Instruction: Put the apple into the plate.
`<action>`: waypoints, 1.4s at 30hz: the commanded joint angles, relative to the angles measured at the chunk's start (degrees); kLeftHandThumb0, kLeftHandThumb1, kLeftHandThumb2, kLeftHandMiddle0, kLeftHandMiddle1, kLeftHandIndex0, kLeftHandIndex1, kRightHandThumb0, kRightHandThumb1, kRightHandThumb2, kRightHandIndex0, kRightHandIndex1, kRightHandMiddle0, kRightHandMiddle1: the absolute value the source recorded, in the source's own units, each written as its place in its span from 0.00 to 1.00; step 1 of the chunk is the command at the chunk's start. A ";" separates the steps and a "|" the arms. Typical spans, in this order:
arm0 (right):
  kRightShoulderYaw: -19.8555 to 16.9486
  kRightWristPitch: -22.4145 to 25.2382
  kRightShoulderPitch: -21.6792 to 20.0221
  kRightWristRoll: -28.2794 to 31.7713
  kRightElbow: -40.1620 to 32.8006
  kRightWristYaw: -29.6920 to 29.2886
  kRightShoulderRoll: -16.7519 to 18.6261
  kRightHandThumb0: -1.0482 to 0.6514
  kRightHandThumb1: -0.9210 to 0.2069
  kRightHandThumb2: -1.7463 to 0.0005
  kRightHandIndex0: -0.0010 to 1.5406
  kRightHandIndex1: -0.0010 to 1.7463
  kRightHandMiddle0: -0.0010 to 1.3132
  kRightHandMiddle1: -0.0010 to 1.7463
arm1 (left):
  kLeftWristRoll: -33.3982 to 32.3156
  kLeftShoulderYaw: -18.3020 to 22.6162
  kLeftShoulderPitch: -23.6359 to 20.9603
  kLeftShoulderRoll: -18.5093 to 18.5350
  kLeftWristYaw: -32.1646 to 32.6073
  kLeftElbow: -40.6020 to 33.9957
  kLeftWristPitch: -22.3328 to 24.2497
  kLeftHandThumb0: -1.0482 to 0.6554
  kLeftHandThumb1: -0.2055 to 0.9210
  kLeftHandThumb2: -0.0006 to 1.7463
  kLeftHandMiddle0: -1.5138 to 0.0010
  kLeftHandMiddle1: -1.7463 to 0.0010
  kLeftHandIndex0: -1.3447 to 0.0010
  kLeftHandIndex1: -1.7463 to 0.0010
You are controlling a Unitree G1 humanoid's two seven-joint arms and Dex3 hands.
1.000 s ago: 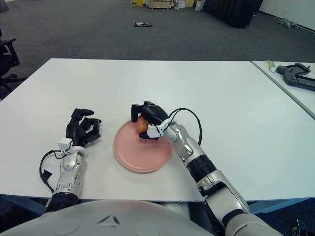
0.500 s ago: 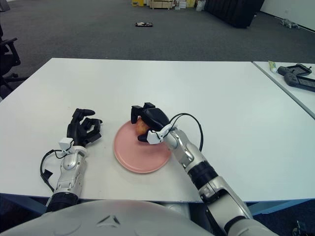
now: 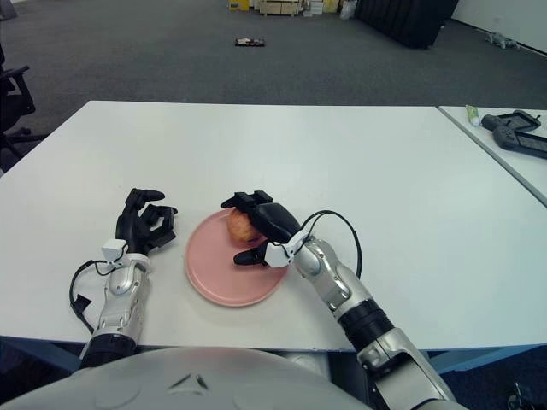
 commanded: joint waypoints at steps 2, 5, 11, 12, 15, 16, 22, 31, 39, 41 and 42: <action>-0.73 2.54 2.76 2.76 -5.61 4.91 -1.09 0.01 0.10 0.81 0.00 0.00 0.00 0.01 | 0.26 0.01 -0.42 0.55 -0.19 1.02 0.85 0.61 0.54 0.66 0.60 0.13 0.70 0.00; -2.00 4.92 3.92 4.56 -9.86 7.57 -1.59 0.00 0.08 0.85 0.00 0.00 0.00 0.00 | 0.07 -0.01 -0.41 0.58 -0.43 1.21 0.42 0.61 0.54 0.67 0.61 0.11 0.70 0.00; -3.92 9.59 6.24 9.10 -14.51 11.34 -1.09 0.00 0.08 0.88 0.00 0.00 0.00 0.00 | 0.05 0.02 -0.29 0.41 -0.21 1.30 0.06 0.61 0.53 0.67 0.60 0.12 0.69 0.00; -4.27 10.15 6.66 9.71 -15.07 11.64 -1.04 0.00 0.09 0.89 0.00 0.00 0.00 0.00 | 0.12 0.01 -0.29 0.44 -0.19 1.34 -0.02 0.61 0.53 0.67 0.60 0.12 0.69 0.00; -5.91 11.38 8.82 12.52 -17.20 12.05 -0.90 0.00 0.09 0.89 0.00 0.00 0.00 0.00 | 0.05 -0.03 -0.34 0.55 -0.50 1.57 -0.39 0.61 0.53 0.67 0.60 0.12 0.70 0.00; -6.24 11.65 9.29 13.16 -17.66 12.11 -0.80 0.00 0.10 0.89 0.00 0.00 0.00 0.00 | -0.03 -0.03 -0.35 0.58 -0.60 1.63 -0.50 0.61 0.53 0.67 0.60 0.12 0.70 0.00; -9.05 11.10 12.49 17.43 -21.05 11.63 -0.48 0.00 0.07 0.89 0.00 0.00 0.00 0.00 | -0.47 0.06 -0.42 0.56 -0.91 1.81 -0.43 0.61 0.53 0.67 0.60 0.11 0.71 0.00; -14.98 0.89 14.37 24.81 -12.39 8.02 2.98 0.00 0.00 0.76 0.00 0.00 0.00 0.00 | -0.13 0.00 -0.29 0.55 -0.65 1.49 0.30 0.61 0.53 0.68 0.59 0.11 0.71 0.00; -19.61 -4.69 13.49 31.28 -7.25 2.49 10.81 0.00 0.00 0.67 0.00 0.00 0.00 0.00 | -0.03 -0.18 -0.09 0.64 -0.74 0.64 1.09 0.61 0.53 0.67 0.59 0.12 0.72 0.00; -22.05 -7.56 11.96 35.90 -3.23 2.09 13.53 0.00 0.00 0.66 0.00 0.00 0.00 0.00 | -0.03 -0.23 -0.07 0.72 -0.85 0.43 1.39 0.61 0.53 0.67 0.59 0.12 0.71 0.00; -22.94 -8.22 11.80 39.13 -2.57 1.94 15.62 0.00 0.00 0.66 0.00 0.00 0.00 0.00 | -0.08 -0.25 -0.07 0.78 -0.97 0.37 1.54 0.61 0.53 0.67 0.59 0.12 0.71 0.00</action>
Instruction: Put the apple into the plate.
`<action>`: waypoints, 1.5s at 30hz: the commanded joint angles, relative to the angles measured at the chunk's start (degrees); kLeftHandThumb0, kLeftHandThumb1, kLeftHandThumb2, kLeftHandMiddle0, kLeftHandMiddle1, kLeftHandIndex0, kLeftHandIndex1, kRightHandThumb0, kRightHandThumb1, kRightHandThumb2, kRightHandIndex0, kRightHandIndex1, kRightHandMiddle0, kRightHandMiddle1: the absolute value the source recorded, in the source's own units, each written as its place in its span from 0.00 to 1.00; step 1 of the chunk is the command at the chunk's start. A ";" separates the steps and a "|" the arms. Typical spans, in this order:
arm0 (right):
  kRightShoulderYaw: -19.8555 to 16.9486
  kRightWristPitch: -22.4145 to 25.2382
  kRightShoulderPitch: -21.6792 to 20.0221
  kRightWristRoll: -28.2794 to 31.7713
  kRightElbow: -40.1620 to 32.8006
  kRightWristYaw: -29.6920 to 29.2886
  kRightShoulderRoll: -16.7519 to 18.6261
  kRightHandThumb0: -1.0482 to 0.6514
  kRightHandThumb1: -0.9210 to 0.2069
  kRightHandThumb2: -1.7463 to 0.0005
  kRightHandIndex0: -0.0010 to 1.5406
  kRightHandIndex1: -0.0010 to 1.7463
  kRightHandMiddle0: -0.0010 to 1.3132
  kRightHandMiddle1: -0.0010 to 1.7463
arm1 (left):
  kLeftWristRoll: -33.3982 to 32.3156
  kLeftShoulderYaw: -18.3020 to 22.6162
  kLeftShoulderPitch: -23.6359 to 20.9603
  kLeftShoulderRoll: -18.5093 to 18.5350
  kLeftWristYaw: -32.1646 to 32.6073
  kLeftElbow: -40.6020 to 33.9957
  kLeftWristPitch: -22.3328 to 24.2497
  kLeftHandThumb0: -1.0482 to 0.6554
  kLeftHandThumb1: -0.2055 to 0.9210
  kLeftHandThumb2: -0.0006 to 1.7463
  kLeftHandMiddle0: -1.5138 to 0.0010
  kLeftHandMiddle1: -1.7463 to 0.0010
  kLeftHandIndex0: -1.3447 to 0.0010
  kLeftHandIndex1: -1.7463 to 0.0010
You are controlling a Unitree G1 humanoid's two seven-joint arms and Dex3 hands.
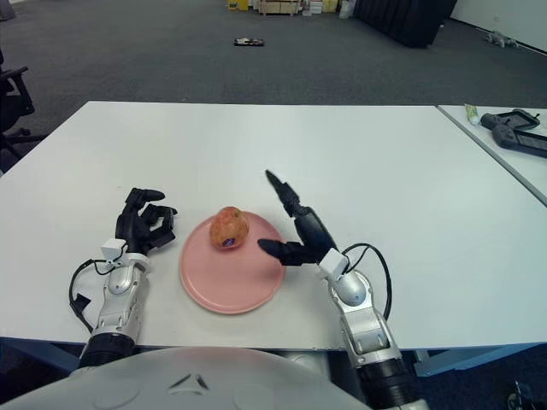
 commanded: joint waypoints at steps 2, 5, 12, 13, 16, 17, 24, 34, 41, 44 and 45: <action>-4.08 -3.47 -2.52 9.77 3.66 -1.20 6.30 0.02 0.00 0.65 0.03 0.01 0.01 0.01 | -0.06 -0.15 0.15 0.42 -0.51 0.01 1.49 0.61 0.53 0.67 0.59 0.12 0.70 0.00; -5.42 -3.85 -2.19 13.97 3.40 -1.46 9.57 0.06 0.00 0.62 0.05 0.08 0.01 0.06 | -0.10 -0.17 0.22 0.48 -0.69 -0.16 1.67 0.61 0.53 0.67 0.60 0.12 0.70 0.00; -7.45 -1.90 1.96 15.07 -1.60 -7.91 16.04 0.15 0.00 0.62 0.10 0.42 0.00 0.47 | -0.26 -0.03 0.33 0.46 -0.86 -0.44 2.00 0.61 0.53 0.67 0.60 0.13 0.69 0.00; -7.97 -1.68 2.13 13.93 -1.89 -9.71 17.06 0.16 0.00 0.61 0.12 0.45 0.00 0.56 | -0.33 0.00 0.36 0.45 -0.89 -0.50 2.04 0.61 0.53 0.67 0.59 0.14 0.69 0.00; -9.04 -2.15 2.77 10.40 -1.58 -13.83 18.76 0.18 0.00 0.59 0.16 0.50 0.00 0.66 | -0.54 0.02 0.41 0.39 -1.06 -0.58 1.97 0.61 0.53 0.66 0.59 0.15 0.69 0.00; -9.12 -2.44 2.86 9.67 -1.22 -14.73 18.90 0.19 0.00 0.58 0.17 0.52 0.00 0.69 | -0.61 0.02 0.43 0.39 -1.14 -0.63 1.96 0.61 0.53 0.66 0.59 0.15 0.69 0.00; -10.17 -4.03 2.21 7.53 3.58 -19.03 18.79 0.26 0.03 0.49 0.23 0.58 0.06 0.77 | -0.46 -0.06 0.57 0.54 -1.39 -1.00 2.28 0.61 0.54 0.66 0.59 0.15 0.69 0.00; -9.90 -4.47 2.05 5.99 5.78 -21.97 18.86 0.31 0.03 0.45 0.32 0.66 0.18 0.88 | -0.81 -0.06 0.56 0.41 -1.74 -1.25 2.75 0.61 0.54 0.65 0.59 0.15 0.69 0.00; -9.75 -3.12 1.55 2.78 8.47 -25.34 18.60 0.39 0.12 0.57 0.39 0.73 0.21 0.99 | -0.67 0.01 0.31 0.32 -1.78 -0.88 2.15 0.61 0.54 0.66 0.60 0.13 0.69 0.00; -9.61 -1.69 1.44 2.70 9.47 -25.73 18.16 0.39 0.15 0.55 0.40 0.77 0.23 1.00 | -0.55 -0.03 0.28 0.32 -1.76 -0.79 1.91 0.61 0.54 0.66 0.61 0.13 0.69 0.00; -9.53 -1.22 1.47 2.89 9.49 -25.69 18.08 0.39 0.16 0.55 0.40 0.78 0.23 1.00 | -0.58 -0.03 0.27 0.31 -1.78 -0.79 1.93 0.61 0.54 0.66 0.60 0.13 0.69 0.00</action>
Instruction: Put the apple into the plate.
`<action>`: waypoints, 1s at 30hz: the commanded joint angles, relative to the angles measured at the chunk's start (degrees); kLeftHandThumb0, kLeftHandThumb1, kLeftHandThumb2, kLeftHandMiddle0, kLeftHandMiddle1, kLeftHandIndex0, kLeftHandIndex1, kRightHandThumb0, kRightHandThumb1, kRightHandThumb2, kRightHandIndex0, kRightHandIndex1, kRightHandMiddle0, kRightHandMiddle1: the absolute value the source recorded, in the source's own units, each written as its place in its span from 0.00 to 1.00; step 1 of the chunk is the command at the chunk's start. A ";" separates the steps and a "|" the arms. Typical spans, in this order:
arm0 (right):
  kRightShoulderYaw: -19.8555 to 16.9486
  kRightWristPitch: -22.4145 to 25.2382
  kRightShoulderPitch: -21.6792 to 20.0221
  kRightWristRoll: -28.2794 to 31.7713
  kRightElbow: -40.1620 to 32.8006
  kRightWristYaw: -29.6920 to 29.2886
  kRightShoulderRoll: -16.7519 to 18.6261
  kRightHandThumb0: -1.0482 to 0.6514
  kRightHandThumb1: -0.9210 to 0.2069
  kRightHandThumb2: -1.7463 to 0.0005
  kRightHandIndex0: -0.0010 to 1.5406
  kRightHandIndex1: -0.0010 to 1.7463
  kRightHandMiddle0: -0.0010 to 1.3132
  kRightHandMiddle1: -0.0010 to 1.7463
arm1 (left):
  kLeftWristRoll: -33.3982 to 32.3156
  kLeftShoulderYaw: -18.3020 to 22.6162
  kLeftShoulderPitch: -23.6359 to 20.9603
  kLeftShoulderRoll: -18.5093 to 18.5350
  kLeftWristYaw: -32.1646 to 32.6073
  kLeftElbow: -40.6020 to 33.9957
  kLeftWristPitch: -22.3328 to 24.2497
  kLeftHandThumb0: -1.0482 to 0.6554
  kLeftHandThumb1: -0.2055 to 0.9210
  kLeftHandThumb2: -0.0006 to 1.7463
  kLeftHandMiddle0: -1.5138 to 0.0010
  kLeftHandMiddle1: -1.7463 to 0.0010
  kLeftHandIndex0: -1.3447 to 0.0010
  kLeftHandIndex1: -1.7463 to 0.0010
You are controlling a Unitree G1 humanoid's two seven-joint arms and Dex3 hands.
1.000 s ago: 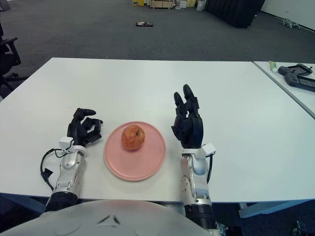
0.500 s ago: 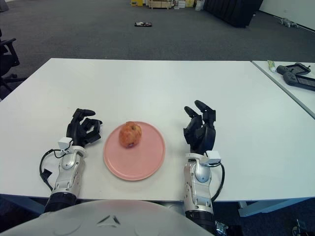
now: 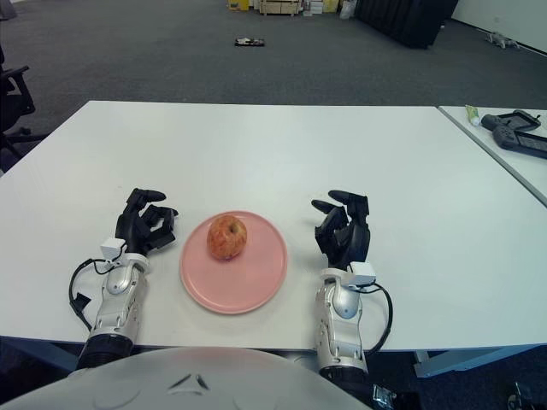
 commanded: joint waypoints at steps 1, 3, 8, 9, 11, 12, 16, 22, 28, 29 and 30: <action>0.11 2.41 -1.35 0.41 0.66 -0.11 2.76 0.40 0.16 0.55 0.40 0.79 0.23 1.00 | -0.42 -0.02 -0.13 0.00 -0.33 0.40 0.27 0.61 0.54 0.66 0.60 0.13 0.69 0.00; 0.23 5.06 -1.07 1.76 0.39 0.65 2.47 0.40 0.17 0.54 0.39 0.80 0.24 1.00 | -0.58 0.06 -0.11 -0.12 -0.25 0.36 0.47 0.61 0.54 0.65 0.60 0.14 0.69 0.00; 0.28 9.95 -0.73 3.51 -0.67 1.97 1.75 0.40 0.18 0.54 0.38 0.82 0.24 1.00 | 0.04 0.00 -0.03 -0.14 0.26 0.28 0.49 0.61 0.53 0.66 0.60 0.15 0.67 0.00; 0.29 10.41 -0.68 3.55 -0.88 2.13 1.68 0.40 0.18 0.54 0.38 0.83 0.24 1.00 | 0.12 -0.01 -0.02 -0.13 0.30 0.25 0.51 0.61 0.53 0.66 0.60 0.15 0.67 0.00; 0.32 11.00 -0.60 3.42 -0.95 2.61 1.40 0.40 0.17 0.54 0.37 0.83 0.24 1.00 | 0.34 -0.04 -0.03 -0.09 0.44 0.22 0.65 0.61 0.53 0.66 0.59 0.15 0.67 0.00; 0.35 11.21 -0.55 3.25 -0.88 2.88 1.22 0.40 0.17 0.54 0.37 0.83 0.24 1.00 | 0.41 -0.05 -0.04 -0.07 0.48 0.19 0.74 0.61 0.53 0.66 0.59 0.15 0.67 0.00; 0.36 11.99 -0.38 2.64 -0.98 3.45 0.90 0.40 0.17 0.54 0.36 0.82 0.24 1.00 | 0.40 -0.07 -0.01 -0.04 0.38 0.06 1.05 0.61 0.53 0.65 0.59 0.16 0.68 0.00; 0.27 13.29 -0.34 2.12 -1.04 3.78 0.71 0.40 0.16 0.55 0.36 0.81 0.23 1.00 | 0.33 -0.13 0.03 0.08 0.16 -0.09 1.47 0.61 0.54 0.65 0.59 0.16 0.69 0.00; 0.12 14.09 -0.25 1.97 -1.36 3.94 0.86 0.40 0.16 0.56 0.36 0.80 0.23 1.00 | 0.48 -0.09 -0.15 0.21 0.24 0.27 1.45 0.61 0.55 0.65 0.60 0.15 0.69 0.00; 0.12 14.22 -0.22 1.98 -1.45 3.96 0.89 0.40 0.16 0.56 0.36 0.79 0.23 1.00 | 0.48 -0.09 -0.12 0.20 0.26 0.21 1.44 0.61 0.55 0.65 0.60 0.14 0.69 0.00; 0.11 14.42 -0.18 2.01 -1.57 3.98 0.90 0.40 0.16 0.56 0.36 0.79 0.23 1.00 | 0.49 -0.09 -0.09 0.18 0.29 0.15 1.43 0.61 0.55 0.65 0.60 0.14 0.69 0.00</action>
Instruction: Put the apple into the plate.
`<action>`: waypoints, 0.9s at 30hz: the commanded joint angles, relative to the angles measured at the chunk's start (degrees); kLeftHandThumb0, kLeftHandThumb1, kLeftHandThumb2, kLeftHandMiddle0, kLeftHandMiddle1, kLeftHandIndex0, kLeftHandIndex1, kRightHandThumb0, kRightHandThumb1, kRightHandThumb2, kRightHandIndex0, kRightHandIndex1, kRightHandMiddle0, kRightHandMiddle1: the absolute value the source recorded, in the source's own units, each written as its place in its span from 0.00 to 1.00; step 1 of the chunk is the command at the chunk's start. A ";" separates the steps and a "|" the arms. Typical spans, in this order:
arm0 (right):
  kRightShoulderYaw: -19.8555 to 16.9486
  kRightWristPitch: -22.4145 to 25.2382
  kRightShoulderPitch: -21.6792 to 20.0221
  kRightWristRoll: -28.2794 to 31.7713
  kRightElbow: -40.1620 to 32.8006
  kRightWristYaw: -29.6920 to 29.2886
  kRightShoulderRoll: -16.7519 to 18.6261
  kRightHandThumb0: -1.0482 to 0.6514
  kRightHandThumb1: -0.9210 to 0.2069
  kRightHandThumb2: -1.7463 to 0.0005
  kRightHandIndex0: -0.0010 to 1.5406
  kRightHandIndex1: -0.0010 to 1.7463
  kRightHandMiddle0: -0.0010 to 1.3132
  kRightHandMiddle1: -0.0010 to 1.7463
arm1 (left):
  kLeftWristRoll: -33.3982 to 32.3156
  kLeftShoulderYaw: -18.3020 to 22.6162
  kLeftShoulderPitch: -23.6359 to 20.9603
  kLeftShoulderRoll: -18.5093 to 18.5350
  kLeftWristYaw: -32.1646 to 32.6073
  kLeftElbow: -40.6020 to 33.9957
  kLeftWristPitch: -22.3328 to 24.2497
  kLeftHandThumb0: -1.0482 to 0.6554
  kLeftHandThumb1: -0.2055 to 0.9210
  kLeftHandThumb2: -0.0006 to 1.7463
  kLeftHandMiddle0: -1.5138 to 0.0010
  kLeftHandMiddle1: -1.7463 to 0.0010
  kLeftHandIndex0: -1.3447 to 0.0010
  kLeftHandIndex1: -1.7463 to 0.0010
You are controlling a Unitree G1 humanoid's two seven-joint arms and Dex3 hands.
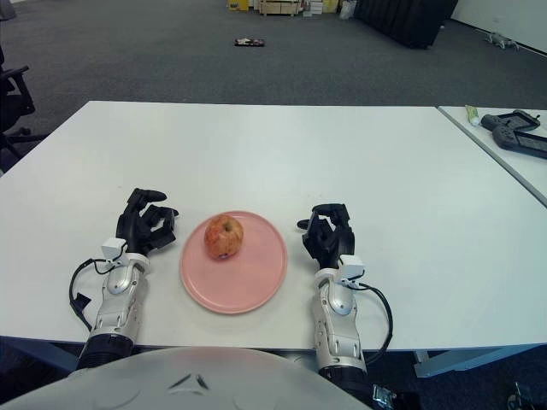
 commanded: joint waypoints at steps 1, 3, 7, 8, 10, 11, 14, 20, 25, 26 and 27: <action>-0.29 1.78 -0.13 0.07 -0.15 0.18 1.10 0.40 0.16 0.56 0.36 0.79 0.23 1.00 | 0.19 -0.07 -0.07 0.24 0.25 0.24 1.06 0.61 0.55 0.65 0.60 0.14 0.70 0.00; -0.30 2.11 -0.06 0.11 -0.37 0.15 1.17 0.40 0.15 0.56 0.36 0.79 0.23 1.00 | 0.11 -0.02 -0.13 0.21 0.23 0.38 0.91 0.61 0.55 0.65 0.60 0.14 0.70 0.00; -0.29 2.94 0.08 0.14 -0.81 0.11 1.20 0.40 0.15 0.56 0.36 0.78 0.22 1.00 | -0.21 0.07 -0.19 0.11 0.01 0.59 0.55 0.61 0.55 0.65 0.60 0.15 0.70 0.00; -0.26 3.17 0.10 0.11 -0.91 0.10 1.21 0.40 0.15 0.56 0.36 0.78 0.22 1.00 | -0.34 0.10 -0.21 0.10 -0.10 0.63 0.46 0.61 0.55 0.65 0.60 0.15 0.69 0.00; -0.22 3.63 0.11 0.06 -1.06 0.10 1.18 0.40 0.15 0.56 0.36 0.78 0.22 1.00 | -0.53 0.15 -0.23 0.09 -0.25 0.68 0.34 0.61 0.55 0.64 0.59 0.16 0.69 0.00; -0.22 3.85 0.12 0.04 -1.13 0.10 1.16 0.40 0.15 0.57 0.36 0.78 0.22 1.00 | -0.60 0.17 -0.24 0.09 -0.30 0.69 0.30 0.61 0.55 0.64 0.59 0.16 0.69 0.00; -0.22 4.36 0.13 0.03 -1.32 0.20 1.08 0.40 0.15 0.57 0.36 0.79 0.22 1.00 | -0.66 0.13 -0.25 0.08 -0.35 0.69 0.24 0.61 0.55 0.64 0.59 0.17 0.69 0.00; -0.18 4.74 0.10 -0.09 -1.51 0.30 1.06 0.40 0.15 0.57 0.36 0.79 0.22 1.00 | -0.59 0.07 -0.28 0.23 -0.44 0.61 0.34 0.61 0.55 0.64 0.59 0.15 0.70 0.00; -0.16 4.64 0.07 -0.27 -1.61 0.30 1.12 0.40 0.14 0.57 0.36 0.80 0.22 1.00 | -0.61 0.00 -0.24 0.35 -0.69 0.52 0.44 0.61 0.55 0.65 0.60 0.14 0.71 0.00; -0.14 4.59 0.09 -0.31 -1.63 0.31 1.14 0.40 0.14 0.57 0.36 0.80 0.22 1.00 | -0.65 0.00 -0.22 0.36 -0.73 0.48 0.49 0.61 0.55 0.65 0.60 0.14 0.71 0.00; -0.14 4.56 0.11 -0.33 -1.64 0.32 1.15 0.40 0.14 0.57 0.36 0.80 0.22 1.00 | -0.68 0.01 -0.21 0.35 -0.76 0.45 0.53 0.61 0.55 0.65 0.60 0.14 0.71 0.00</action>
